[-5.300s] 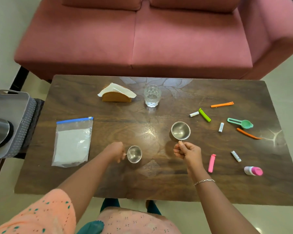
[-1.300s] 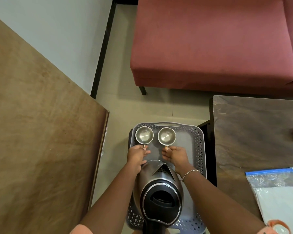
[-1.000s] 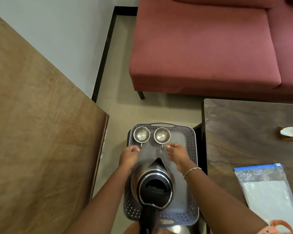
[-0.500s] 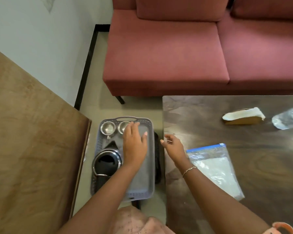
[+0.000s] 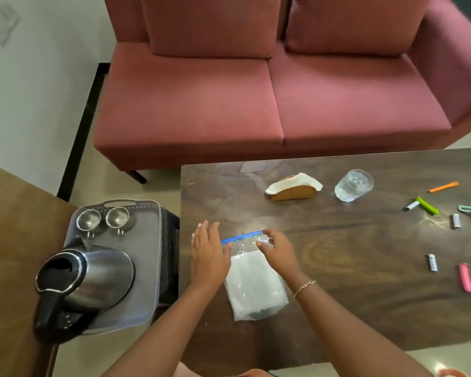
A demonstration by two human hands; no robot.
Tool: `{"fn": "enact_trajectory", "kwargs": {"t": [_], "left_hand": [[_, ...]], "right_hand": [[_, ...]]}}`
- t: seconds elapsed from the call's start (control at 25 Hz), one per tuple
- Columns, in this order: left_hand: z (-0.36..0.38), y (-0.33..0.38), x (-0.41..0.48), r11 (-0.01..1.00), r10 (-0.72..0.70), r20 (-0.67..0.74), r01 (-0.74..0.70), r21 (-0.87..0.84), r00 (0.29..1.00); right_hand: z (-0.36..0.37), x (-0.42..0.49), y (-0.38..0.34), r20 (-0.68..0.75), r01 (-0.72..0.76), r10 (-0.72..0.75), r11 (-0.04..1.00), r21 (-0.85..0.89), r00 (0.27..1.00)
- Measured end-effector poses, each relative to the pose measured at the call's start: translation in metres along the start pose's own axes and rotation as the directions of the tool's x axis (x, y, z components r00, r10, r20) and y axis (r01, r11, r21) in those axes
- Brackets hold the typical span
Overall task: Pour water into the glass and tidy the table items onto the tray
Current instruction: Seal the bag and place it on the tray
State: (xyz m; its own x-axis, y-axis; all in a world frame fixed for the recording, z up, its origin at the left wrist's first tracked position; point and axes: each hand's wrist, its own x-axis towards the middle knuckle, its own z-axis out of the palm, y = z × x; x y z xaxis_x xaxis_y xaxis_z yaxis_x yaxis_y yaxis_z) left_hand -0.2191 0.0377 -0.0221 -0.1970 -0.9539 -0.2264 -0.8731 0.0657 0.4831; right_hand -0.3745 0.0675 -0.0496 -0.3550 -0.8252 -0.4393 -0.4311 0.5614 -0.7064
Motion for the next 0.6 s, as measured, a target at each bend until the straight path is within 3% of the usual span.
{"fn": "enact_trajectory", "kwargs": {"t": [0.4,0.6], "left_hand": [[0.042,0.026,-0.014,0.990,-0.048,0.178,0.023,0.141,0.983],[0.056,0.015,-0.023,0.987,-0.039,0.297,-0.009,0.159,0.954]], "right_hand": [[-0.051,0.011,0.064,0.034,-0.116,0.117,0.993,-0.024,0.993],[-0.038,0.014,0.094,0.171,-0.341,0.327,0.938,0.058,0.929]]}}
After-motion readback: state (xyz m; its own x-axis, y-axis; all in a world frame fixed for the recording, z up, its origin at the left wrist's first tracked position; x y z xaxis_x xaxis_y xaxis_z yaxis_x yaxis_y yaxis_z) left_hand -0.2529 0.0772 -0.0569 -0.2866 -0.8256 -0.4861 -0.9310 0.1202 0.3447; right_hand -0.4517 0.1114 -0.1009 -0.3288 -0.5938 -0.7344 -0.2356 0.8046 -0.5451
